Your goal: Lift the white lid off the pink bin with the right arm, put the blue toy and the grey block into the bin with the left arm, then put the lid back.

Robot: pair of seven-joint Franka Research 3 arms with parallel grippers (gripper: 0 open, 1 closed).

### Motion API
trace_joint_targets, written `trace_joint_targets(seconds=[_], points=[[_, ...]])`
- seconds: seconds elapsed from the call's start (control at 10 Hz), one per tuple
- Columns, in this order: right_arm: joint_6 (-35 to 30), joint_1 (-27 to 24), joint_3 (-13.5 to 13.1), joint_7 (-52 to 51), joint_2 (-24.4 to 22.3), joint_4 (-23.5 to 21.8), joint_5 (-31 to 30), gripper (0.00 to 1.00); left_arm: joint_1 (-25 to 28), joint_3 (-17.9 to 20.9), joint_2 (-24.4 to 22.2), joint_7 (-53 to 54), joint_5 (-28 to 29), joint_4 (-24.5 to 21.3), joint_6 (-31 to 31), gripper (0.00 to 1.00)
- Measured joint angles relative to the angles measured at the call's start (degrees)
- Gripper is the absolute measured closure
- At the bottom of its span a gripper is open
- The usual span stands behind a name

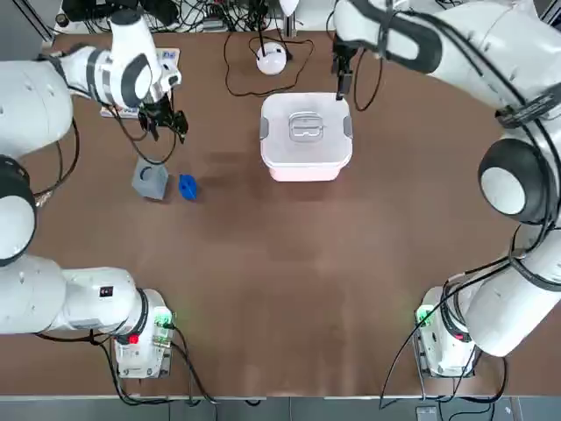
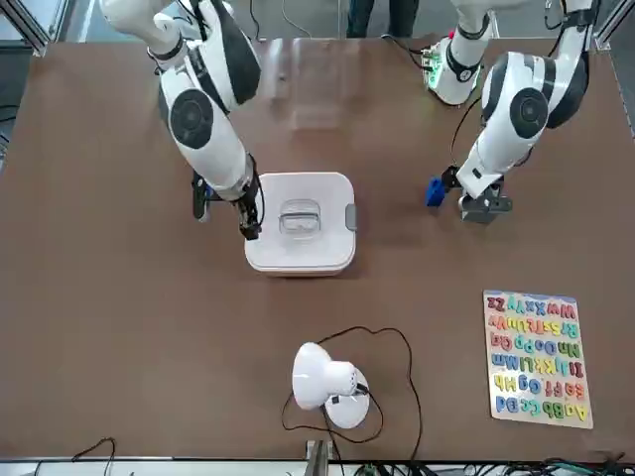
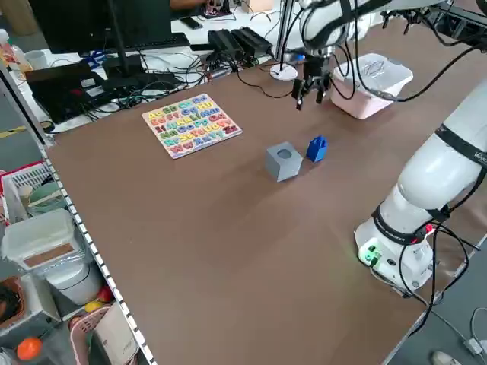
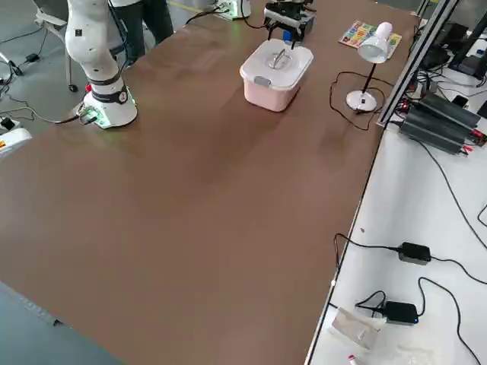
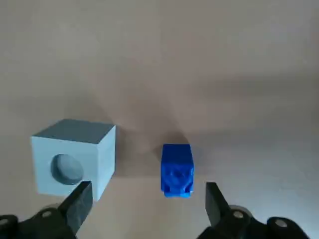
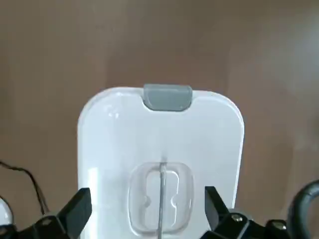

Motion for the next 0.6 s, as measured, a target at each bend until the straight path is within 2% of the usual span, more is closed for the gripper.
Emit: trace_joint_targets(seconds=[0.3,0.6], points=[[2.5,3.2,-0.1,5.1,3.2,-0.1,-0.8,0.0,0.0,-0.5,3.1,-0.6,0.0,-7.0,12.5,0.02],[5.3,4.7,-0.1,8.2,5.6,-0.1,-1.3,0.01,0.0,-3.0,5.2,-2.9,0.0,-7.8,13.8,0.02]])
